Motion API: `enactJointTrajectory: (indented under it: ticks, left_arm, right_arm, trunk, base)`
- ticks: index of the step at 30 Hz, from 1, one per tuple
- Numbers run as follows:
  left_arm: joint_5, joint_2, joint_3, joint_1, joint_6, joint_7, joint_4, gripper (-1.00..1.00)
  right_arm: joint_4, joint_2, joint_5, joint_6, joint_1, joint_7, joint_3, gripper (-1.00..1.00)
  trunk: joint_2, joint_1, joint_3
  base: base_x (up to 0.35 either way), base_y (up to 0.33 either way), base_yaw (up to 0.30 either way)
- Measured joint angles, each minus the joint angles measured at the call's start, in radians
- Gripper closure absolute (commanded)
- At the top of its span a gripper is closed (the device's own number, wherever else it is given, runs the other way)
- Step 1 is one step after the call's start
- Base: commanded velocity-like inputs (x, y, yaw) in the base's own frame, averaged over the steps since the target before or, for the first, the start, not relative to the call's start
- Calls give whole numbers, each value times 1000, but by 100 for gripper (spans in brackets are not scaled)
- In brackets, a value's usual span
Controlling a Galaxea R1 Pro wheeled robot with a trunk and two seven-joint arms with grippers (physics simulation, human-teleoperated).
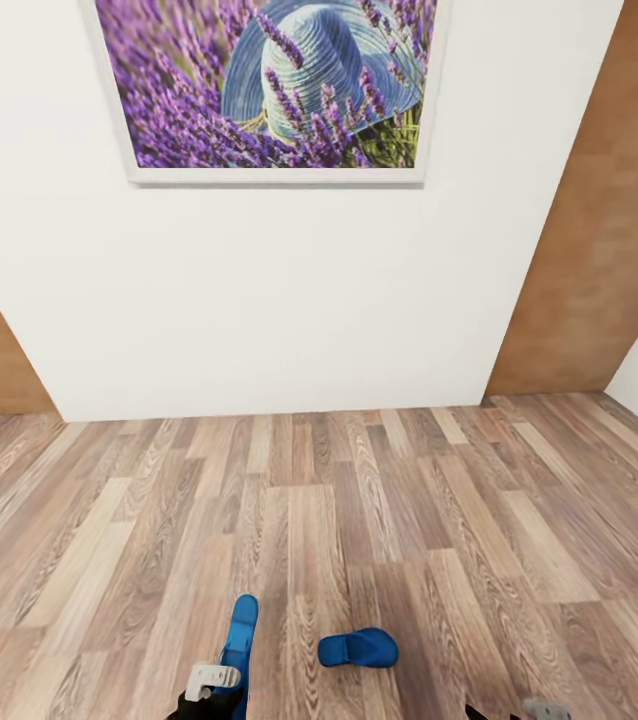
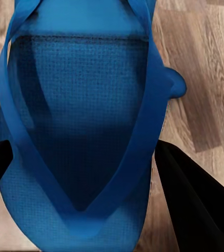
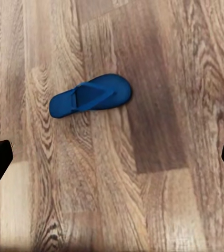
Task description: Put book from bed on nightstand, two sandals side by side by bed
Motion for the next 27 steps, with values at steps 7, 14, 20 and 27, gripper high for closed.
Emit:
enactJointTrajectory:
  ticks: [7, 14, 20, 27]
  left_arm:
    - [0, 0, 0, 0, 0, 0, 1, 100]
    - [0, 0, 0, 0, 0, -1, 1, 100]
    - [0, 0, 0, 0, 0, 0, 1, 100]
    - [0, 0, 0, 0, 0, 0, 1, 100]
  right_arm:
    - [0, 0, 0, 0, 0, 0, 0, -100]
    - [0, 1, 0, 0, 0, 0, 0, -100]
    - [0, 0, 0, 0, 0, 0, 0, -100]
    - [0, 1, 0, 0, 0, -1, 0, -100]
  trunk:
    - [0, 0, 0]
    - [0, 0, 0]
    - [0, 0, 0]
    - [0, 0, 0]
  base:
    - [0, 0, 260]
    - [0, 0, 258]
    - [0, 0, 257]
    - [0, 0, 255]
